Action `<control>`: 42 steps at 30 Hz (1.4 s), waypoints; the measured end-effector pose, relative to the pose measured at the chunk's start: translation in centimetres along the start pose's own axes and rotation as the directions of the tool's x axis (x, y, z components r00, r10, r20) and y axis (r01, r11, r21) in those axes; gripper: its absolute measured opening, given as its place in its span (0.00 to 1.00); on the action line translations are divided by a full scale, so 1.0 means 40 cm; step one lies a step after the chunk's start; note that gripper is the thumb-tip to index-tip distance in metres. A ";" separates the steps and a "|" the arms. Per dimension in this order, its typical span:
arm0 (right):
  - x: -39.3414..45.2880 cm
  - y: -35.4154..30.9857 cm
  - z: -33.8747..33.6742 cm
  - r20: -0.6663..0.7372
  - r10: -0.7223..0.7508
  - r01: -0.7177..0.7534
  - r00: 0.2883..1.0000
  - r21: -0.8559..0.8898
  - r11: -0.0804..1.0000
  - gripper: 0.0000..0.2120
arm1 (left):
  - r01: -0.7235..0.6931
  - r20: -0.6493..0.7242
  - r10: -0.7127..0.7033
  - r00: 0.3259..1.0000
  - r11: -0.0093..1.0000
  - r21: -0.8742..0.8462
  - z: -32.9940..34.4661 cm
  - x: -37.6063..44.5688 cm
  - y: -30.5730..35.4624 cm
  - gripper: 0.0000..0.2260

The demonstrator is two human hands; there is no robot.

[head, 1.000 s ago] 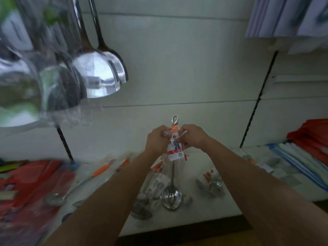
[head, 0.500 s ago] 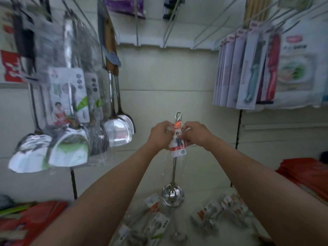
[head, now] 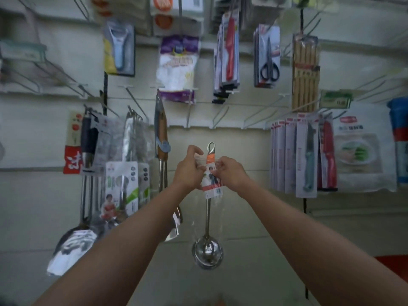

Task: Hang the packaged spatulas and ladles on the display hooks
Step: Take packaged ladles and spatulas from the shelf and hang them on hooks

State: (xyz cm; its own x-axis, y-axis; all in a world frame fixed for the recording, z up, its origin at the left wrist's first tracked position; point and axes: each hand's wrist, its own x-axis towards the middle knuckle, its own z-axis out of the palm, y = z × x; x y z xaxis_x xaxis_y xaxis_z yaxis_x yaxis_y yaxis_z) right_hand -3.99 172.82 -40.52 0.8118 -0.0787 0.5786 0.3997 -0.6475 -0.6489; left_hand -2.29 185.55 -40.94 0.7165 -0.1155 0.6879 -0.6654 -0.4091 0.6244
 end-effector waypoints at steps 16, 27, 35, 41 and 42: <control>0.172 -0.199 -0.030 -0.053 -0.130 0.127 0.990 -0.050 0.991 0.06 | -0.038 -0.125 0.025 0.992 0.994 -0.104 -0.145 0.174 0.071 0.16; 0.211 -0.199 0.009 -0.036 -0.068 0.067 0.997 -0.029 0.997 0.06 | -0.066 -0.194 0.051 0.980 0.995 -0.073 -0.153 0.201 0.017 0.18; 0.249 -0.191 0.035 -0.152 0.006 -0.003 0.988 0.020 1.000 0.10 | -0.081 -0.230 0.073 0.971 0.996 -0.027 -0.129 0.203 0.015 0.04; 0.249 -0.162 0.063 -0.162 0.063 -0.043 0.985 0.124 0.991 0.08 | -0.039 -0.146 0.050 0.988 0.996 0.077 -0.120 0.206 -0.018 0.14; 0.241 -0.158 0.066 -0.142 0.076 -0.054 0.987 0.150 0.987 0.08 | -0.035 -0.139 0.047 0.989 0.996 0.083 -0.120 0.201 -0.028 0.15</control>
State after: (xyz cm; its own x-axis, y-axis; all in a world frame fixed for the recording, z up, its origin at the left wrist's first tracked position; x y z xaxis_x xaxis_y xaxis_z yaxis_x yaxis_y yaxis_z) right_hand 2.46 178.16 -32.16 0.7710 -0.2349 0.5919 0.4143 -0.5209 -0.7463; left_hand 3.21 189.44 -34.36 0.6489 -0.0078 0.7609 -0.6706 -0.4784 0.5670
